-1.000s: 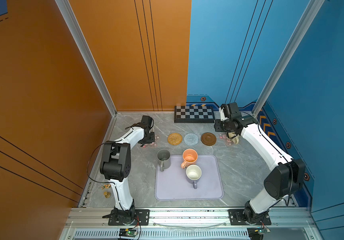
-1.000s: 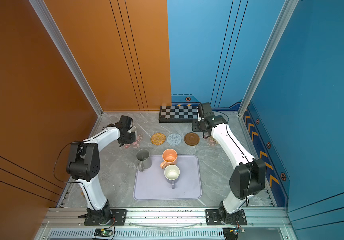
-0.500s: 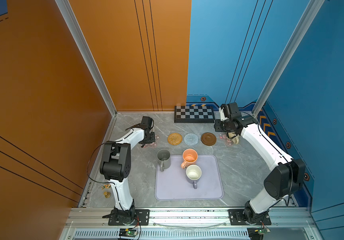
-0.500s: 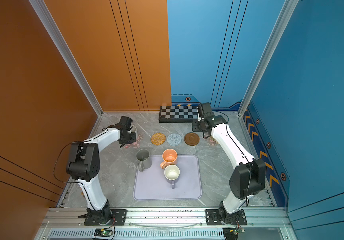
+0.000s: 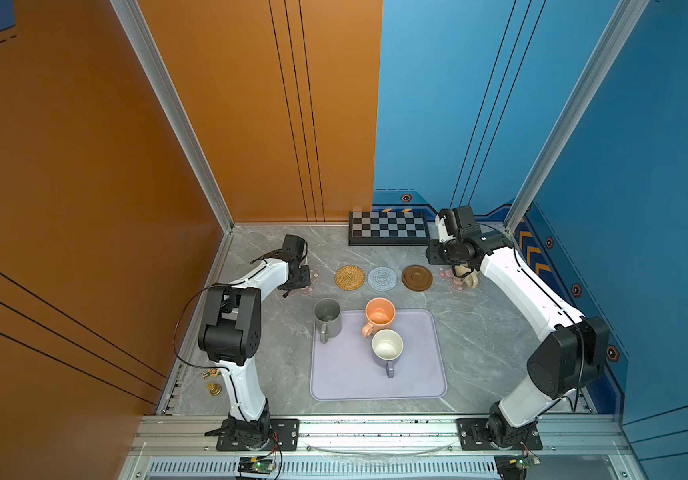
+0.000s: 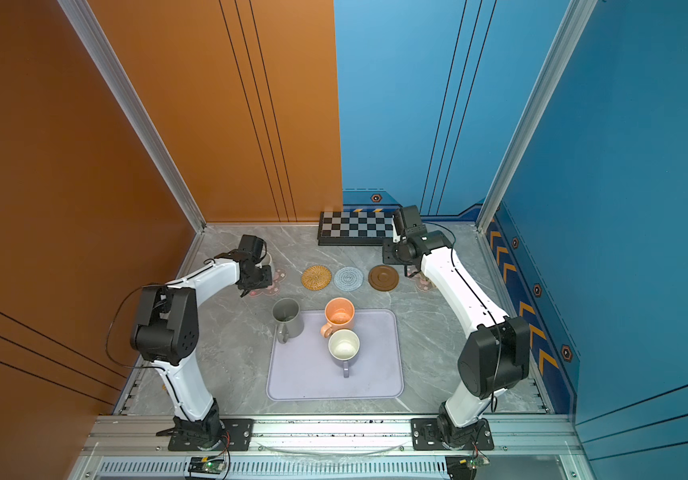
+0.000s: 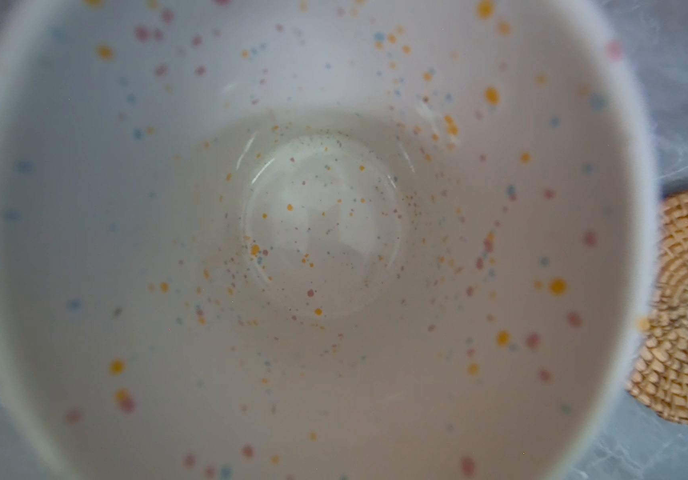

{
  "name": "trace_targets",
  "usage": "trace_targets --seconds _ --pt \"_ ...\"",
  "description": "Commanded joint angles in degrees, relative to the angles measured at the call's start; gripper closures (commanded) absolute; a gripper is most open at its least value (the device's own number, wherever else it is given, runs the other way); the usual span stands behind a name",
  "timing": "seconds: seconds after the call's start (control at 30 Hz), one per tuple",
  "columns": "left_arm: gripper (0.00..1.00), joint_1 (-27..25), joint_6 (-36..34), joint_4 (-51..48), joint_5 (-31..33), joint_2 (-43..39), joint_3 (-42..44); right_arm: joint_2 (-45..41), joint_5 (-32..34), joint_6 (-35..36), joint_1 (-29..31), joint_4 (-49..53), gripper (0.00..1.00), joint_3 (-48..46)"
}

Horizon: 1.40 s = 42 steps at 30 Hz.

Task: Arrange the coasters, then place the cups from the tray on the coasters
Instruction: 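Open the left gripper and raise it off the speckled mug, then move the right gripper over the white mug with purple handle on the tray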

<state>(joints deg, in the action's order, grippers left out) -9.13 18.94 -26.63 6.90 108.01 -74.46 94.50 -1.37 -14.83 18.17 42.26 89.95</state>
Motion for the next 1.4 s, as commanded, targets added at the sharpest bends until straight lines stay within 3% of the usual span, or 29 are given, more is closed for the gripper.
trace_targets --seconds 0.0,0.4,0.87,1.37 --pt "0.66 -0.5 0.6 -0.4 0.5 -1.2 1.7 0.2 -1.1 1.2 0.6 2.6 0.56 1.7" --pt "0.64 -0.5 1.8 -0.7 0.1 -5.2 4.1 -0.6 0.2 4.9 4.1 3.7 0.55 1.3" --pt "0.61 -0.9 4.3 -6.6 0.0 -18.7 9.8 -3.4 3.0 4.1 8.1 5.5 0.55 -0.2" --pt "0.61 -5.7 6.4 -13.1 4.3 -36.3 14.6 -14.9 10.3 -0.9 17.6 5.5 0.55 -12.0"
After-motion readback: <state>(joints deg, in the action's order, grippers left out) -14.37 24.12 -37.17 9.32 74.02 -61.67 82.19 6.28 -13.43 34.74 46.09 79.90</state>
